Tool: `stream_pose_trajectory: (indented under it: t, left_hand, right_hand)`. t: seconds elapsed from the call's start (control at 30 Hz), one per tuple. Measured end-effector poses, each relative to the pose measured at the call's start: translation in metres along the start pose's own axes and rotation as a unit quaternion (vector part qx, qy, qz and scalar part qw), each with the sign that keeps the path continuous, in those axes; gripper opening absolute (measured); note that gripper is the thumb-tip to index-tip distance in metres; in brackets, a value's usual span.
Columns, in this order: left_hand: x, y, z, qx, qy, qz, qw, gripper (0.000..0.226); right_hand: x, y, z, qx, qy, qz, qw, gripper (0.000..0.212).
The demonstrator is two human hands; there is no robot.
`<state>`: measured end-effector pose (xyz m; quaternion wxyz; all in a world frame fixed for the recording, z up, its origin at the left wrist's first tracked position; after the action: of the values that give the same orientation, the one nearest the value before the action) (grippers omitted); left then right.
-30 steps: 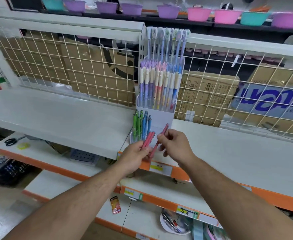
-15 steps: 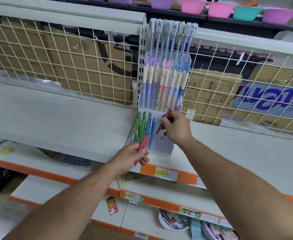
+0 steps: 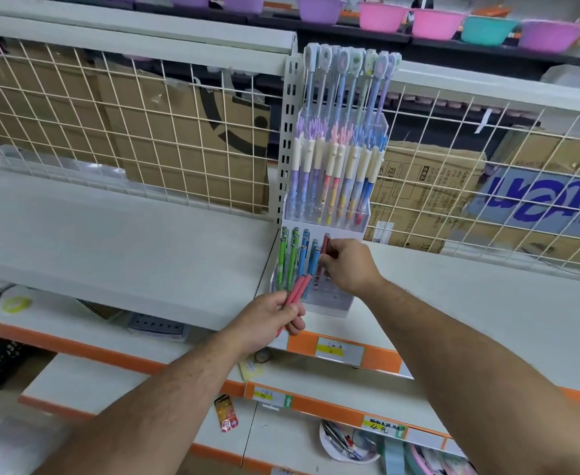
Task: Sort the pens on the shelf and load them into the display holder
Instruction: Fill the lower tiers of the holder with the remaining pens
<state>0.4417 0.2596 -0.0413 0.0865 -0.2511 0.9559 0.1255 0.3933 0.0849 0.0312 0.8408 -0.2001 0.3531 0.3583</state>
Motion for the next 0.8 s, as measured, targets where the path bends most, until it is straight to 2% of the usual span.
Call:
stream_pose_trajectory:
  t: [0.17, 0.27, 0.33, 0.4, 0.47, 0.57, 0.73, 0.8]
  left_hand:
    - [-0.001, -0.001, 0.001, -0.005, 0.006, 0.001, 1.0, 0.019]
    - [0.0, -0.002, 0.001, -0.005, 0.007, 0.002, 1.0, 0.019]
    - [0.0, -0.003, 0.002, -0.006, 0.006, 0.004, 1.0, 0.019]
    - [0.001, -0.003, 0.003, -0.007, 0.006, 0.008, 1.0, 0.019]
    - [0.002, -0.004, 0.004, -0.002, 0.006, 0.013, 1.0, 0.019]
    - [0.004, -0.005, 0.004, 0.011, -0.002, 0.02, 1.0, 0.016]
    - [0.007, -0.006, 0.004, 0.016, -0.005, 0.03, 0.999, 0.017]
    - [0.006, -0.005, 0.004, 0.011, -0.003, 0.026, 1.0, 0.02]
  right_hand:
    - [-0.002, 0.009, -0.008, 0.019, 0.018, -0.019, 0.999, 0.011]
    - [-0.009, 0.024, -0.015, 0.03, -0.018, -0.059, 0.998, 0.004]
    - [-0.013, 0.036, -0.018, 0.037, -0.05, -0.076, 0.995, 0.009]
    - [-0.007, 0.05, -0.02, 0.055, -0.118, -0.047, 0.99, 0.015]
    - [0.007, 0.064, -0.014, 0.054, -0.179, 0.028, 0.982, 0.014]
    - [0.024, 0.08, 0.002, 0.021, -0.194, 0.091, 0.977, 0.01]
    - [0.023, 0.086, 0.008, 0.011, -0.181, 0.037, 0.983, 0.016]
    - [0.008, 0.084, 0.005, 0.021, -0.214, 0.001, 0.977, 0.014]
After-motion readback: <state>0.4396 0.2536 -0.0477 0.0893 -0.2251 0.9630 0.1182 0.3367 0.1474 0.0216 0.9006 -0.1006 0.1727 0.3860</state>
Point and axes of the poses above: each hand's wrist, its own y-axis away from the middle knuckle, its own x-axis out of the palm, z = x × y, the point moved 8 cm from there along -y, towards the middle knuckle, and after that the axes turned 1 degree about -z, right-handed, at the moved point
